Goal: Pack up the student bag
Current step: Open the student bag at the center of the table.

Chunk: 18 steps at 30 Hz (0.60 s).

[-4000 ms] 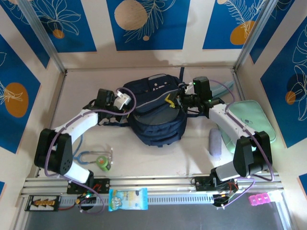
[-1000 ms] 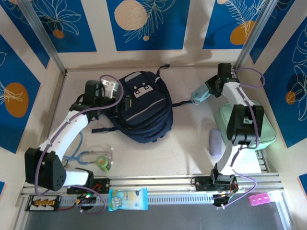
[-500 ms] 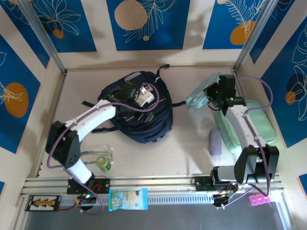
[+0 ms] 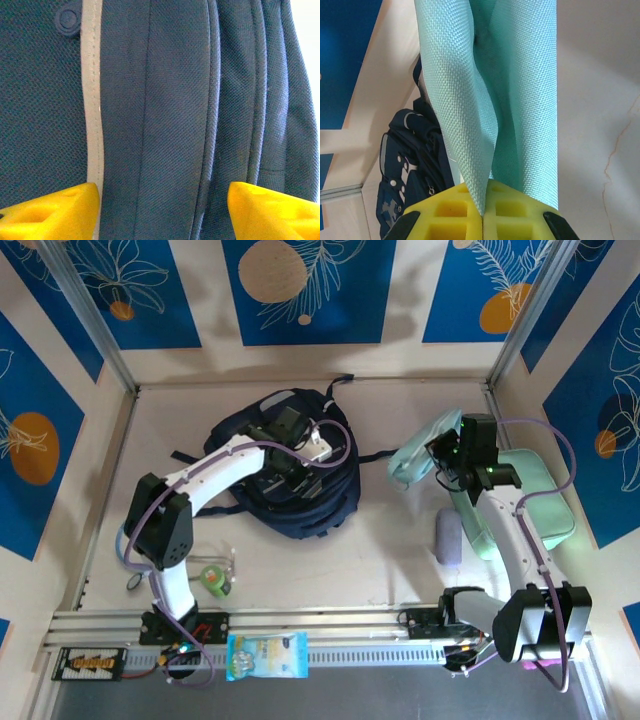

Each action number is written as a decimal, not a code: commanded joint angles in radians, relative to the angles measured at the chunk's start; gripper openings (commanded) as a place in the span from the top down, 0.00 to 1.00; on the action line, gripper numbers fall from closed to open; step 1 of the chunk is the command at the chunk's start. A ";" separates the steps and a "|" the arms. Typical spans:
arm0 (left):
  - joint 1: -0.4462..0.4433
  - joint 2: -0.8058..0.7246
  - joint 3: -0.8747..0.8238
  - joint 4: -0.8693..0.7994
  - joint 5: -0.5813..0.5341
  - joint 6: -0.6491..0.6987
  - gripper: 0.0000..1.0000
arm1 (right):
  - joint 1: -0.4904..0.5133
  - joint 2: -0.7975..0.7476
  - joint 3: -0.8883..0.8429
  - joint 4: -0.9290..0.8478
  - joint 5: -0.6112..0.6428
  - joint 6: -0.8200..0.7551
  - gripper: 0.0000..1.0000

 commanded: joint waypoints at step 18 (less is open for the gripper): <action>-0.020 0.042 0.101 -0.074 -0.061 0.016 0.69 | -0.064 -0.023 -0.083 0.053 -0.173 0.047 1.00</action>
